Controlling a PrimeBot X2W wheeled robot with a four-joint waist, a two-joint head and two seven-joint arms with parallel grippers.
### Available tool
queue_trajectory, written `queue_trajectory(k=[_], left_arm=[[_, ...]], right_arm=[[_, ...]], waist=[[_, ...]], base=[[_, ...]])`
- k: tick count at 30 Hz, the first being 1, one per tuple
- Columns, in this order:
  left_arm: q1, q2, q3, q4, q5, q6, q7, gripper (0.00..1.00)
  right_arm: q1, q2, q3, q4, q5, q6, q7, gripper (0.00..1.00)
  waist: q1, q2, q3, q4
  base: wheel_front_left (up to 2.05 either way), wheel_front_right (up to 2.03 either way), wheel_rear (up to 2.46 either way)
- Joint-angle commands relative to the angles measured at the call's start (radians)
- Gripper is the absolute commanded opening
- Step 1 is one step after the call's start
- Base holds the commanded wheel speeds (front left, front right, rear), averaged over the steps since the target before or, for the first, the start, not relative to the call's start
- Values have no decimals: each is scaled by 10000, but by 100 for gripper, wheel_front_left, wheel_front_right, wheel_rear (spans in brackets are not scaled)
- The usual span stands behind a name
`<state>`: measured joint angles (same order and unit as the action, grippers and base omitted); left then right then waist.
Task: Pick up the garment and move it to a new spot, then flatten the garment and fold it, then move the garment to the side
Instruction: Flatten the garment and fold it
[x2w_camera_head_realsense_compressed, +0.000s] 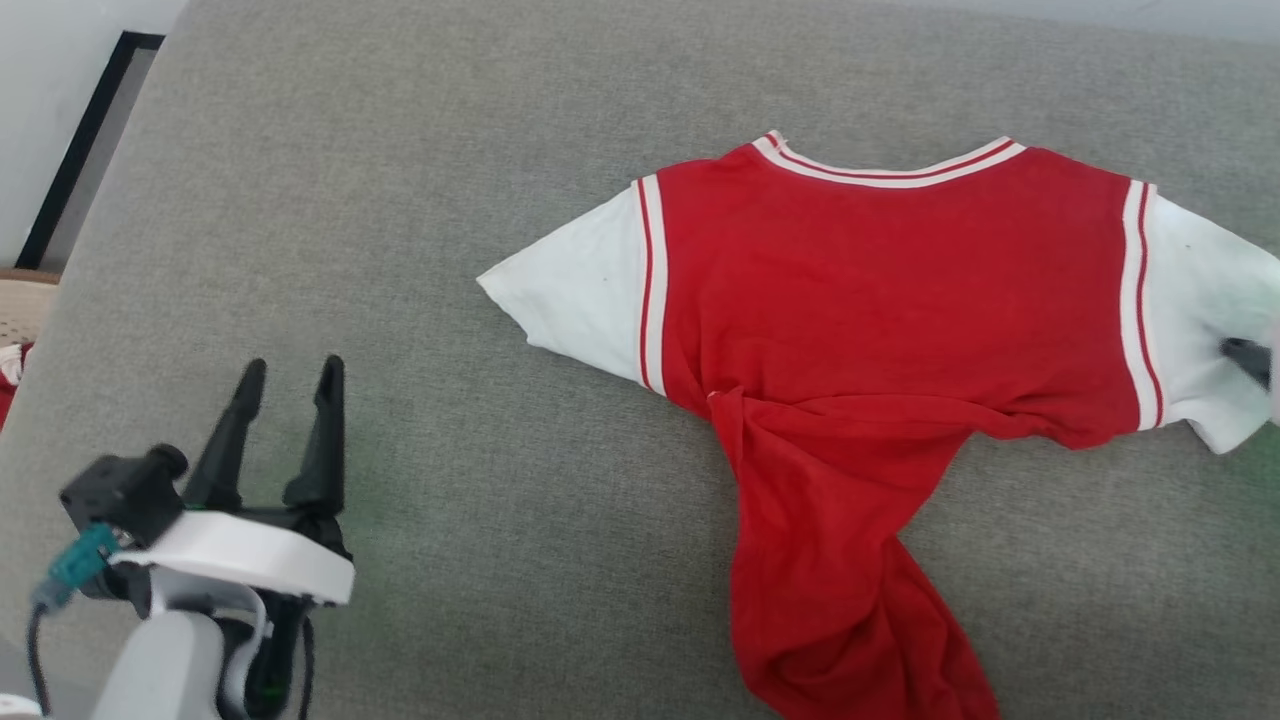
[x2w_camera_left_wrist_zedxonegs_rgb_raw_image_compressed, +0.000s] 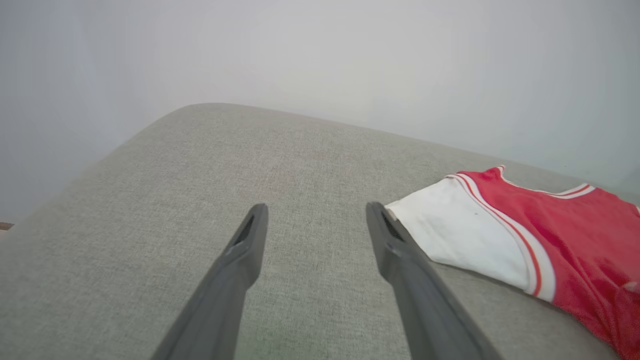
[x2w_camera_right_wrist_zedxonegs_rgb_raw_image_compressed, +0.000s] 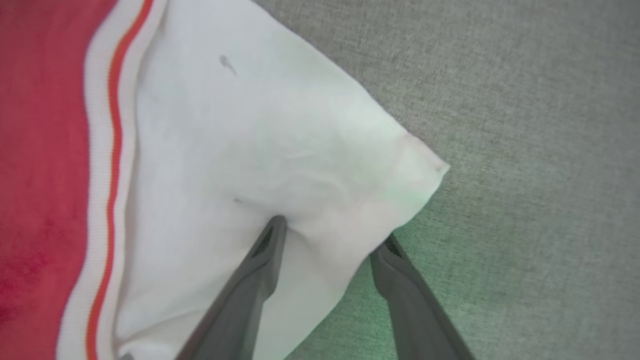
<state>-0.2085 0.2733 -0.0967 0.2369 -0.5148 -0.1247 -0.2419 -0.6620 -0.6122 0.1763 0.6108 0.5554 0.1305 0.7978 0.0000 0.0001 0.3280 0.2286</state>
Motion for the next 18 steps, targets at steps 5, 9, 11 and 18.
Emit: queue_trajectory(k=[5, 9, 11, 18], left_arm=[[-552, 577, -242, -244, -558, -50, 804, 100], [-1106, 1296, -663, -583, -1125, -56, 2002, 100], [-1453, 1698, -886, -751, -1522, -58, 2697, 100], [-2917, 2856, -1528, -665, -2549, -58, 5363, 100]], right_arm=[[199, 728, -77, -269, -386, 11, -506, 100], [370, 917, -299, -1093, -474, 0, -1037, 100], [560, 1134, -424, -1570, -529, 0, -1336, 100], [1413, 1924, -898, -3232, -1009, 0, -2069, 100]], waist=[[0, -1, -180, -354], [0, -1, -367, -753], [0, -1, -448, -979], [0, -1, -532, -1831]], base=[[0, 0, 0], [0, 0, 0], [0, 0, 0], [0, 0, 0]])
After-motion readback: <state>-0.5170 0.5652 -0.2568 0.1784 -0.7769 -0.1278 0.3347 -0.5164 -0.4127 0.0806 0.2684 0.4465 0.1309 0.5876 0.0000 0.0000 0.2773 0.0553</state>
